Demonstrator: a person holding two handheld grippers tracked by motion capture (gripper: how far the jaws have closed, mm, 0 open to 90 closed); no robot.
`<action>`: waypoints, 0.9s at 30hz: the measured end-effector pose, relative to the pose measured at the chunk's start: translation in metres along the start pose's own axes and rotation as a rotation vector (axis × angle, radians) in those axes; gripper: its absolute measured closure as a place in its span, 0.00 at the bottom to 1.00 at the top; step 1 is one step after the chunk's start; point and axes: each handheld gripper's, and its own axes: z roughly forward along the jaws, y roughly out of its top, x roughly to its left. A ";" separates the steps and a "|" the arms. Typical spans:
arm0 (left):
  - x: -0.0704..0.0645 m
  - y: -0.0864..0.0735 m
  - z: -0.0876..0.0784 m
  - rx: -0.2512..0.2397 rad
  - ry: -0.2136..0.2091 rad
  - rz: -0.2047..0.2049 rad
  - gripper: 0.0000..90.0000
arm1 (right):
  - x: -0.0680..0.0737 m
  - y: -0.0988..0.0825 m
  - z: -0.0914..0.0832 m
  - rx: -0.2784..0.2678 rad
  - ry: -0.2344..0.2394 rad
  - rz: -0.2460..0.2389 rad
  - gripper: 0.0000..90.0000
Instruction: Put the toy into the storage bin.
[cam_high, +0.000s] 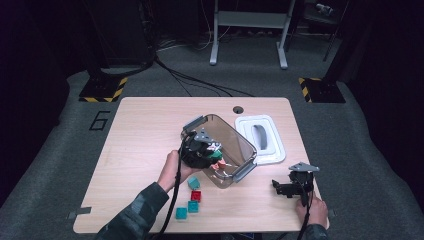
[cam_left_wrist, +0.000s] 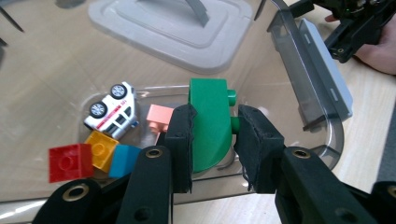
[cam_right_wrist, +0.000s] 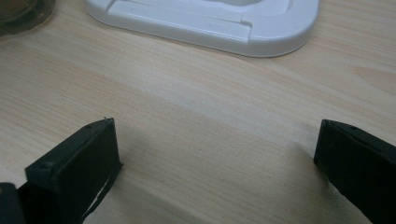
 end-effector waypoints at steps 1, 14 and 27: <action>0.000 0.000 0.000 0.002 -0.002 -0.003 0.74 | 0.000 0.000 0.000 0.000 0.000 0.000 0.00; 0.000 -0.005 -0.008 0.013 -0.004 -0.024 0.59 | 0.000 0.000 0.000 0.000 0.000 0.000 0.00; -0.009 -0.030 -0.047 -0.047 0.109 0.025 0.24 | 0.000 0.000 0.000 0.000 0.000 0.000 0.00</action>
